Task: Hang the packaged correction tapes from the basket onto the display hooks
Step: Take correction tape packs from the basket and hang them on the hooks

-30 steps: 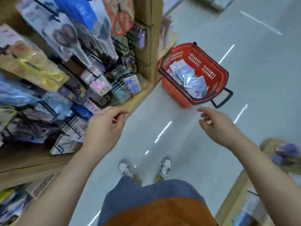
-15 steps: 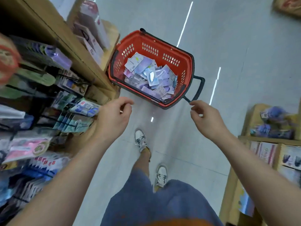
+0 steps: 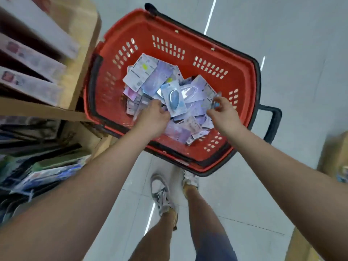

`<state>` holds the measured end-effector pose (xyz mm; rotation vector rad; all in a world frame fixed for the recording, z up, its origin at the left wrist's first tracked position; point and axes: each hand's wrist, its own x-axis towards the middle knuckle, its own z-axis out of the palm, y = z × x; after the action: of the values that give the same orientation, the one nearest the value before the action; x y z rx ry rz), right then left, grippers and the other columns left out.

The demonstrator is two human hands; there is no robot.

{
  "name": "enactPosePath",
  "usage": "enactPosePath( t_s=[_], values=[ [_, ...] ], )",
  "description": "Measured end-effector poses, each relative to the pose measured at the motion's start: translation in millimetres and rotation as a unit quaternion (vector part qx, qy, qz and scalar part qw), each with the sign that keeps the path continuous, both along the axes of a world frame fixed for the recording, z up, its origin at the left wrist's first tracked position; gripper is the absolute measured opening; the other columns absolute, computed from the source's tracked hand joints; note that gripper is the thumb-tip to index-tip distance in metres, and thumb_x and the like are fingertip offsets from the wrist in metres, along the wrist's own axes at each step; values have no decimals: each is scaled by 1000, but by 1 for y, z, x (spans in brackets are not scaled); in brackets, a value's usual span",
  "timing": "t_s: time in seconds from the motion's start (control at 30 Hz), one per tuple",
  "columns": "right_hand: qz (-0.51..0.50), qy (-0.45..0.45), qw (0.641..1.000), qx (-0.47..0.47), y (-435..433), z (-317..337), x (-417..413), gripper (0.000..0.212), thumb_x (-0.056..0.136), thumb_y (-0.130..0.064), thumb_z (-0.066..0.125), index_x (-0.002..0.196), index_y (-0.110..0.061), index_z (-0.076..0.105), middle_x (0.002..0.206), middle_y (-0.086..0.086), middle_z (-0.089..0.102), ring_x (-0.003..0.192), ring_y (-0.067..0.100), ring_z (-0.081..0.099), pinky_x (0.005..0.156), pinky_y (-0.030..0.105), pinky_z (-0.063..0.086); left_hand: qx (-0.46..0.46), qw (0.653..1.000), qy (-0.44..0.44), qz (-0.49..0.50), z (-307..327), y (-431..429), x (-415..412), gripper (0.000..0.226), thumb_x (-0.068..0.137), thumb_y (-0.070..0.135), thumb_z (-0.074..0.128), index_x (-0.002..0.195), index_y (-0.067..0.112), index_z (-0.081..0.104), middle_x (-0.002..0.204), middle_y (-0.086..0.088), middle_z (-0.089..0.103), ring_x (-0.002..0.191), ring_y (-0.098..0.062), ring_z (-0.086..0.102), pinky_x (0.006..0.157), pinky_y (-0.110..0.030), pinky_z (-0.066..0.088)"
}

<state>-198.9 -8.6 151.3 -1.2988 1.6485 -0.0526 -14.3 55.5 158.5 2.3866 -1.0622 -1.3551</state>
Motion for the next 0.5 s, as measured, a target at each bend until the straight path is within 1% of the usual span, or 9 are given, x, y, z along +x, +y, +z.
enactPosePath(
  t_s=[0.03, 0.07, 0.1, 0.2, 0.27, 0.3, 0.37, 0.43, 0.5],
  values=[
    [-17, 5, 1000, 20, -11, -25, 5, 52, 95, -17, 54, 145, -16, 38, 114, 9, 59, 68, 18, 55, 53, 21, 44, 9, 1000, 9, 5, -26, -15, -2, 31, 94, 25, 55, 116, 3, 56, 114, -15, 65, 106, -33, 61, 86, -39, 48],
    [-25, 9, 999, 34, -22, -48, 10, 55, 96, -17, 52, 148, -15, 33, 112, 8, 55, 67, 16, 53, 53, 23, 42, 17, 1000, 14, 13, -51, -28, -3, 30, 93, 27, 57, 111, 3, 54, 112, -15, 65, 104, -33, 62, 85, -40, 49],
    [-27, 11, 999, 44, -32, -71, 14, 58, 97, -18, 51, 151, -15, 28, 117, 10, 52, 74, 17, 53, 59, 25, 42, 31, 999, 17, 23, -74, -39, -4, 32, 93, 29, 58, 111, 3, 51, 113, -15, 64, 105, -34, 62, 87, -41, 50],
    [-58, 11, 996, 64, -56, -127, 23, 66, 97, -22, 54, 154, -14, 21, 145, 10, 43, 107, 25, 51, 78, 27, 41, 58, 995, 23, 83, -132, -61, -4, 61, 91, 38, 62, 136, 6, 35, 130, -15, 58, 117, -37, 56, 98, -45, 47],
    [-89, 5, 993, 84, -65, -155, 31, 74, 96, -31, 59, 154, -13, 18, 151, 10, 39, 127, 32, 47, 89, 33, 41, 33, 989, 34, 142, -157, -68, -7, 66, 90, 36, 66, 141, 13, 30, 130, -10, 57, 113, -33, 57, 94, -39, 48],
    [-107, 2, 989, 98, -68, -165, 35, 78, 94, -37, 61, 154, -13, 18, 152, 10, 39, 131, 33, 45, 94, 37, 41, 18, 985, 37, 170, -163, -71, -9, 64, 89, 32, 69, 139, 16, 31, 123, -8, 58, 105, -29, 58, 86, -33, 47],
    [-164, -18, 980, 108, -70, -178, 42, 82, 91, -45, 65, 153, -13, 21, 148, 10, 43, 129, 33, 48, 97, 41, 44, -6, 978, 46, 202, -170, -74, -14, 61, 85, 25, 75, 130, 21, 35, 108, -1, 55, 92, -23, 54, 76, -28, 41],
    [-209, -44, 972, 94, -71, -183, 47, 77, 90, -42, 68, 149, -15, 28, 138, 8, 51, 122, 31, 54, 94, 41, 50, -12, 980, 72, 184, -172, -76, -17, 63, 80, 18, 80, 126, 23, 37, 105, 4, 53, 93, -19, 54, 78, -25, 42],
    [-203, -66, 975, 54, -71, -185, 46, 60, 91, -29, 68, 141, -17, 38, 124, 4, 58, 112, 28, 60, 92, 43, 54, 21, 986, 99, 130, -170, -76, -17, 66, 78, 15, 81, 130, 21, 42, 110, 5, 56, 100, -19, 56, 84, -26, 44]
  ],
)
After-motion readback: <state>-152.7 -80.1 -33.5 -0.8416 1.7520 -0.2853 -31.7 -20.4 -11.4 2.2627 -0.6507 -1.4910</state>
